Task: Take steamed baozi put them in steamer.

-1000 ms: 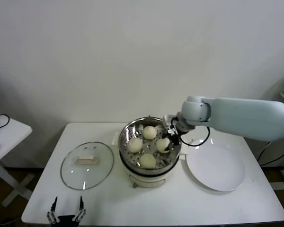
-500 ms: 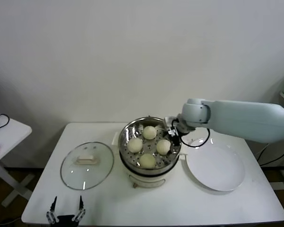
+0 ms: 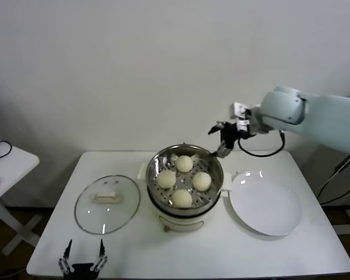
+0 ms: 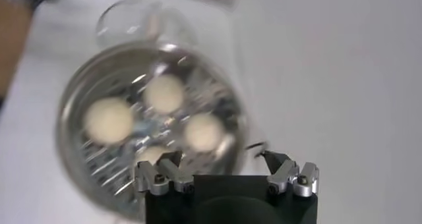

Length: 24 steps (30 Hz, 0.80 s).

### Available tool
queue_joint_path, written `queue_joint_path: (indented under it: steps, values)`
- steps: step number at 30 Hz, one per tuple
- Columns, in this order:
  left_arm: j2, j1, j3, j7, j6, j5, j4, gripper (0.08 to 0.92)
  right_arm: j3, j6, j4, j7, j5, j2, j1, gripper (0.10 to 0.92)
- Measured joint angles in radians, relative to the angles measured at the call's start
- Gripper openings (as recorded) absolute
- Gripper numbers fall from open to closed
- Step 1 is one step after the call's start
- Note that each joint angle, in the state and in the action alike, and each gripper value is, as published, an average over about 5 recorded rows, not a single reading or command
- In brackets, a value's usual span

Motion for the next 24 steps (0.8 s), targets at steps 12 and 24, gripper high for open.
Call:
queue_joint_path:
  steps: [12,24]
  values:
    - [0.005,-0.038,0.039,0.035,-0.018,-0.063,0.013,0.823,0.698,0.243,0.123,0.311,-0.102,-0.11,-0.646,0.823]
    - [0.001,-0.045,0.075,0.056,-0.107,-0.081,0.021,0.823,1.476,0.609,0.162,0.456,-0.28,0.242,-1.445,0.823]
